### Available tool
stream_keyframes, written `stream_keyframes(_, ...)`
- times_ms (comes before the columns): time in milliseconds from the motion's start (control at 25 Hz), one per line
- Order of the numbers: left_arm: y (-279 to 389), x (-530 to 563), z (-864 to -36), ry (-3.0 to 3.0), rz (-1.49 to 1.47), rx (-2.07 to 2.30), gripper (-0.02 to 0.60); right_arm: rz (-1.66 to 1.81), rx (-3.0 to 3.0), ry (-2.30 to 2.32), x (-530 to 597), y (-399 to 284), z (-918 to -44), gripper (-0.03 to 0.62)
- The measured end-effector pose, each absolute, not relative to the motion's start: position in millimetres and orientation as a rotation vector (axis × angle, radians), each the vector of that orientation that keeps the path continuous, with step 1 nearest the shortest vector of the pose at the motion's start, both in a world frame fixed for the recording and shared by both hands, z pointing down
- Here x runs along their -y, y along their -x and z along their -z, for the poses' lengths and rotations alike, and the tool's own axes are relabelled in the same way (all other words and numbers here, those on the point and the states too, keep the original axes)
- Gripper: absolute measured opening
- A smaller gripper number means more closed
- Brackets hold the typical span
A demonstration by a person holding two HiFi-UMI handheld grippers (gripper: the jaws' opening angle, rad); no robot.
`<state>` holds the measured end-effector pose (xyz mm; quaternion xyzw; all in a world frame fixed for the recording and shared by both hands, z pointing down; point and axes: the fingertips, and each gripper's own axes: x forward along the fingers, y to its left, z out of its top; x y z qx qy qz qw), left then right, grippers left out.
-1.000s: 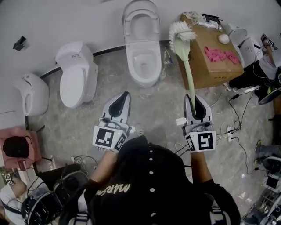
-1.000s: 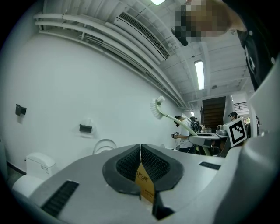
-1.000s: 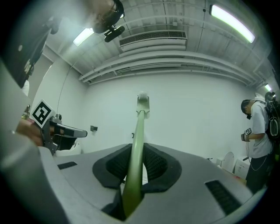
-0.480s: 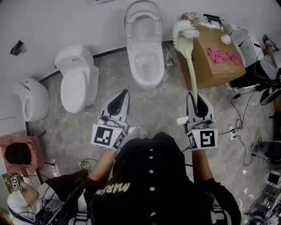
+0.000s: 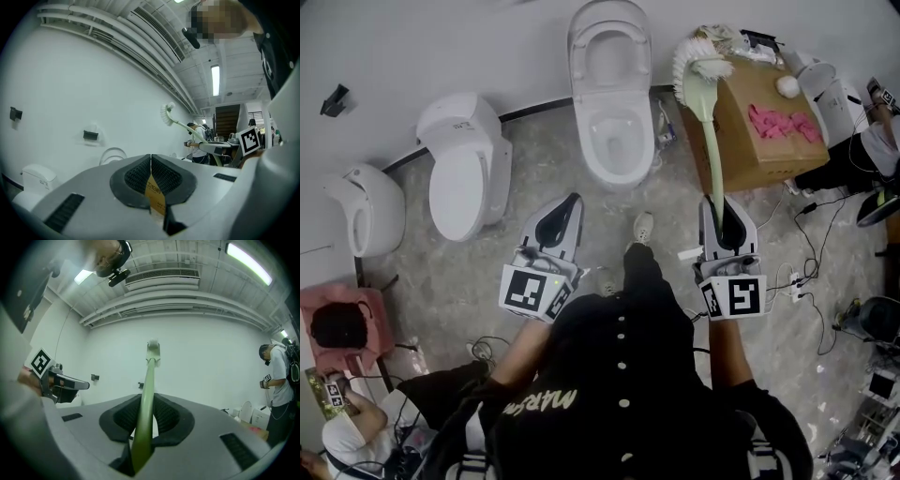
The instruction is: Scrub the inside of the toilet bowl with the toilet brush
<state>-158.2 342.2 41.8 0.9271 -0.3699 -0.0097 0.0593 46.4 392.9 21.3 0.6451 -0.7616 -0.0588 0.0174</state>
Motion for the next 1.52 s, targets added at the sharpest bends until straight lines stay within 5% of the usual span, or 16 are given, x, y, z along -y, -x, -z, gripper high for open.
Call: stream_keyframes(1520, 1, -29, -25, -2.723, 0.041, 1.308, 0.029, 0.174, 2.534, -1.815, -55, -202, -13, 0.084)
